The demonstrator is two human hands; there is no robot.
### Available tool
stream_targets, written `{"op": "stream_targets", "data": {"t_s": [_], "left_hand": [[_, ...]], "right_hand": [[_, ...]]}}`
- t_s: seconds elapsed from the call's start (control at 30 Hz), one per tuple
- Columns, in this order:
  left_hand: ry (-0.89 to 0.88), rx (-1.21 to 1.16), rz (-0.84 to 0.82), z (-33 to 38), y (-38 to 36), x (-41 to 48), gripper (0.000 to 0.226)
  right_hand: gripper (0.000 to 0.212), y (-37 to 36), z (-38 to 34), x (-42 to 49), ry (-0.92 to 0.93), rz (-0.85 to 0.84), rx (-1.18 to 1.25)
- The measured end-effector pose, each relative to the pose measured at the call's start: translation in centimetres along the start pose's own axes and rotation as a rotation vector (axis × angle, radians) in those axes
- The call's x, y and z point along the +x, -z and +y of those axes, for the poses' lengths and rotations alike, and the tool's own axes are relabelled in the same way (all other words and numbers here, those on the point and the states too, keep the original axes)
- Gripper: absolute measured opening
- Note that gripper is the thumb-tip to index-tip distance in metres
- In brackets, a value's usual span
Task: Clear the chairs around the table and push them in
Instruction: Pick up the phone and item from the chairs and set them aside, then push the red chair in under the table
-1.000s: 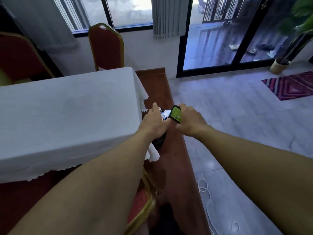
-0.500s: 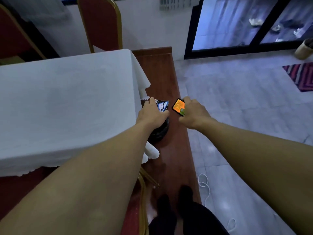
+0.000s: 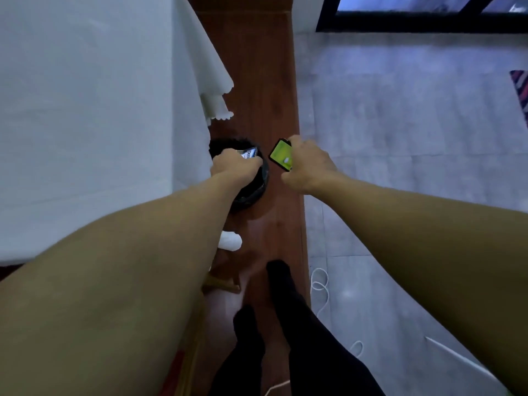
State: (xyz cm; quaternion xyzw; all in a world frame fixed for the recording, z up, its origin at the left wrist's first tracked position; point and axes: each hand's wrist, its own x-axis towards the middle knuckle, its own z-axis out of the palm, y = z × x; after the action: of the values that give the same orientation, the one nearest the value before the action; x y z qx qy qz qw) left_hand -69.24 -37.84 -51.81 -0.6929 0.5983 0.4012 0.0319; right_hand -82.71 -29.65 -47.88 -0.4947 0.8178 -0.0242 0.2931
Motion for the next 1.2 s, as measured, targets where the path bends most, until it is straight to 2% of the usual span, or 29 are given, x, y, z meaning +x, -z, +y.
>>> {"op": "stream_targets", "data": {"t_s": [0.07,0.23,0.33,0.5,0.67,0.83,0.97,1.2], "left_hand": [[0.026,0.004,0.026,-0.5,-1.7,2.5,0.064],[0.083,-0.119,0.099,-1.5,-3.9,7.5,0.085],[0.059,-0.153,0.149,-2.0,-4.2,10.0,0.073],[-0.052,-0.069,0.077,-3.6,-3.9,12.1,0.066],[-0.094,-0.010,0.064,-4.6,-2.9,13.5,0.060],[-0.162,0.027,0.035,-4.1,-1.6,13.5,0.052],[-0.240,0.020,0.057,-2.7,-0.2,12.6,0.037],[-0.386,0.098,0.054,-0.5,3.4,7.5,0.034]], "right_hand": [[0.063,-1.6,0.8,2.6,0.020,-0.017,-0.024],[0.062,-5.4,1.6,7.8,0.055,-0.059,-0.045],[0.060,-7.8,1.6,10.4,0.055,-0.098,-0.044],[0.056,-10.5,0.7,13.6,0.070,-0.134,-0.027],[0.087,-11.2,-1.5,15.7,0.098,-0.146,-0.006],[0.076,-10.5,-1.9,15.8,0.118,-0.175,-0.054],[0.069,-8.9,-3.5,14.6,0.144,-0.163,-0.062],[0.057,-4.1,-6.5,10.2,0.186,-0.084,-0.049]]}}
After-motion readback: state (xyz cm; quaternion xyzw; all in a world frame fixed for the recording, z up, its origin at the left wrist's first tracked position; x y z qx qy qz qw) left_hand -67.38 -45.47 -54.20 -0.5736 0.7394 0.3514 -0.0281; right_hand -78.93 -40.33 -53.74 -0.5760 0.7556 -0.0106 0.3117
